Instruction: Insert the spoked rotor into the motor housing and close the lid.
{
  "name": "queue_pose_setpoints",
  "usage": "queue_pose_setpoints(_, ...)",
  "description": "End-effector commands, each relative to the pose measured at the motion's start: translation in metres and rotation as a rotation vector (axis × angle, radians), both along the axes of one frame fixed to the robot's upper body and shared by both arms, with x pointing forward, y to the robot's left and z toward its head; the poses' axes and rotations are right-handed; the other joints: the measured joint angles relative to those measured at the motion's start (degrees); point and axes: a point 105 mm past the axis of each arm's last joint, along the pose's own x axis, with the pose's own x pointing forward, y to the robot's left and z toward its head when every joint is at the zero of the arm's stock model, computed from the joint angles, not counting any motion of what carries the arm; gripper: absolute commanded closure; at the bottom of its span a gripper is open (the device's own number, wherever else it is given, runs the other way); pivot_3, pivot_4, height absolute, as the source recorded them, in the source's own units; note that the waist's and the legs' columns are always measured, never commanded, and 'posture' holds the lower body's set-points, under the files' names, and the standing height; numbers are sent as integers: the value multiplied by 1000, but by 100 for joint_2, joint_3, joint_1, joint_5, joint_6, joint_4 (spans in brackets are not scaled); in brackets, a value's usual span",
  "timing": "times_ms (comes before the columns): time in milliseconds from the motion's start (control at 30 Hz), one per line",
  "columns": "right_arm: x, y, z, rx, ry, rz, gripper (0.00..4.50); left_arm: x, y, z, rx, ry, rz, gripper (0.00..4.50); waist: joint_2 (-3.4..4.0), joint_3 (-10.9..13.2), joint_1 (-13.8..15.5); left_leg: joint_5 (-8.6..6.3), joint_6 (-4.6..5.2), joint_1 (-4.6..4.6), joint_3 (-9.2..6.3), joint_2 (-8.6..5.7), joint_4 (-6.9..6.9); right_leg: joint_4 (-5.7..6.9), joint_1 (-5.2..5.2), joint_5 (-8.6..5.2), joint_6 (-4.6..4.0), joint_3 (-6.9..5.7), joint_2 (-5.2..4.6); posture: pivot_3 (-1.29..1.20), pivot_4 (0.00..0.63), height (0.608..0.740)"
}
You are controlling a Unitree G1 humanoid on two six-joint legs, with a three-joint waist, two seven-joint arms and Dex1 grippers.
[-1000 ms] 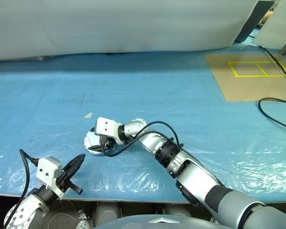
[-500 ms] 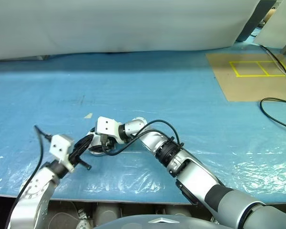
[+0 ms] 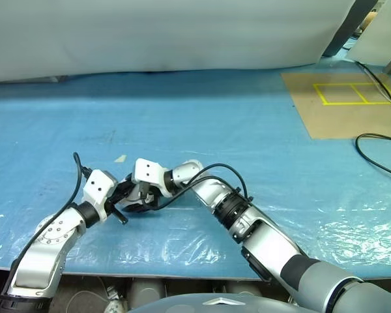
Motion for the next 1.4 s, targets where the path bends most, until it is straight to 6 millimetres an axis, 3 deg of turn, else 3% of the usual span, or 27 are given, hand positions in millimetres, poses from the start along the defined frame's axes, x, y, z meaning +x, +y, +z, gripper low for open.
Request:
queue_pose_setpoints(33,-8,-2,6,58,9,68,24,-15,-2,-24,2,116,-22,4500,-2,0,-1,0,0,-5,0,0,0,-4,-3,0,0,0,0,0,150,740)
queue_pose_setpoints(133,-8,-5,16,105,-6,96,24,-22,-8,-25,-21,136,-54,4500,-5,-1,2,3,-5,-39,-1,-2,1,-11,-30,1,1,-2,0,0,150,740)
queue_pose_setpoints(433,24,-20,35,226,-99,-42,24,-24,-11,-22,-50,166,-66,4500,-11,0,-29,4,-7,-76,-4,2,3,7,-78,17,25,-7,6,0,150,740)
queue_pose_setpoints(633,36,-37,34,242,-41,-101,24,-23,-9,-23,-39,170,-59,4500,-12,1,-31,5,-7,-75,-4,4,6,8,-77,10,12,-7,7,0,150,740)
queue_pose_setpoints(767,37,-52,21,183,-11,-97,24,-23,-4,-22,-33,165,-44,4500,-13,0,-19,5,-7,-77,-4,2,15,8,-75,10,11,-7,5,0,150,740)
queue_pose_setpoints(1033,39,-60,-3,107,330,-211,24,-27,4,-23,-18,170,-26,4500,-13,0,-48,5,-6,-74,-3,12,5,13,-71,3,-1,-6,18,0,150,740)
queue_pose_setpoints(1400,26,-52,-13,7,912,-395,24,-27,4,-24,-12,169,-24,4500,-11,-1,-29,8,-13,-63,-2,10,4,10,-69,1,-3,-7,15,0,150,740)
